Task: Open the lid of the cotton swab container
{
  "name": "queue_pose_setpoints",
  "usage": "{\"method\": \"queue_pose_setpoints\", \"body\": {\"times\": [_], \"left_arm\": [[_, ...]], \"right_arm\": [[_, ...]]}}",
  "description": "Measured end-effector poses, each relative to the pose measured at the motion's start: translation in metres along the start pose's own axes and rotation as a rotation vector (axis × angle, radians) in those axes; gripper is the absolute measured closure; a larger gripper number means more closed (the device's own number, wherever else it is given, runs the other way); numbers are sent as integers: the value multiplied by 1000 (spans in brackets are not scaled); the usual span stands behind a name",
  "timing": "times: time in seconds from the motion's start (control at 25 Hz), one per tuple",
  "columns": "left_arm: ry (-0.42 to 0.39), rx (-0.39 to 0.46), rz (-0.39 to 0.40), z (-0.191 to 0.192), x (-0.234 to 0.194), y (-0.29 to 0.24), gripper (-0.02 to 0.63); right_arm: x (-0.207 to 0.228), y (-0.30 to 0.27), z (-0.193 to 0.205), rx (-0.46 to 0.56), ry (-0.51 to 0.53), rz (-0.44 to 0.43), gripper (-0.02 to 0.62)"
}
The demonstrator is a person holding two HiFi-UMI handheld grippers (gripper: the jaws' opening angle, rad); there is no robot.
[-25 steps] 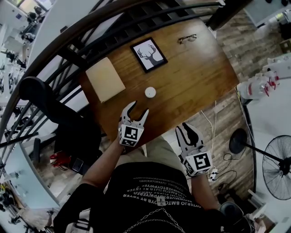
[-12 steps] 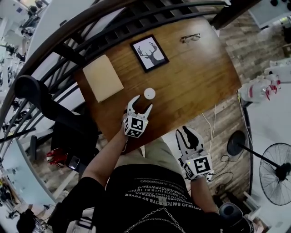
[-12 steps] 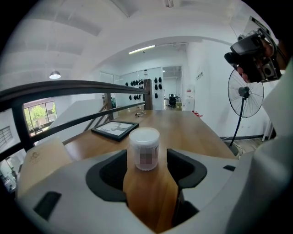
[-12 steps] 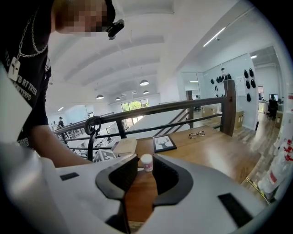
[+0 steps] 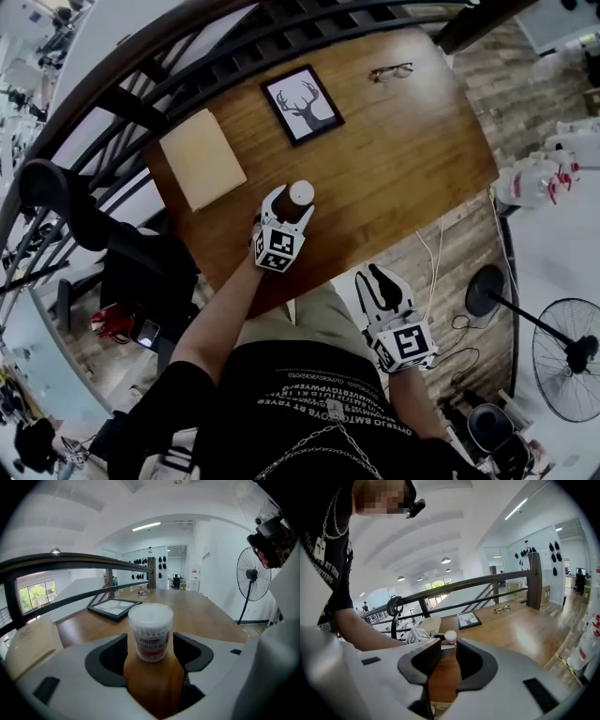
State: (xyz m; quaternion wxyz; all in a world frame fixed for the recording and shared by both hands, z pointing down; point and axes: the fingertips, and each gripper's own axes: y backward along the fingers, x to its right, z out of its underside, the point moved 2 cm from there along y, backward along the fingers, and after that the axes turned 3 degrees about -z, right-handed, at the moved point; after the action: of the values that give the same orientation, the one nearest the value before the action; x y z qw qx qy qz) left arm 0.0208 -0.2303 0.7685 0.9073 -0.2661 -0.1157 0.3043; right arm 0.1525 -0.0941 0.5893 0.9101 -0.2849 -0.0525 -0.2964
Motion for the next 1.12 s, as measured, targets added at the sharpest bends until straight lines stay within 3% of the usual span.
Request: {"method": "queue_pose_setpoints", "body": {"times": [0.28, 0.64, 0.88, 1.12], "left_arm": [[-22, -57, 1, 0, 2, -12, 301], [17, -80, -89, 1, -11, -19, 325], [-6, -48, -33, 2, -6, -5, 331], [42, -64, -16, 3, -15, 30, 333]], "right_arm": [[6, 2, 3, 6, -32, -2, 488], [-5, -3, 4, 2, -35, -15, 488], [-12, 10, -12, 29, -1, 15, 497], [-19, 19, -19, 49, 22, 50, 497]]}}
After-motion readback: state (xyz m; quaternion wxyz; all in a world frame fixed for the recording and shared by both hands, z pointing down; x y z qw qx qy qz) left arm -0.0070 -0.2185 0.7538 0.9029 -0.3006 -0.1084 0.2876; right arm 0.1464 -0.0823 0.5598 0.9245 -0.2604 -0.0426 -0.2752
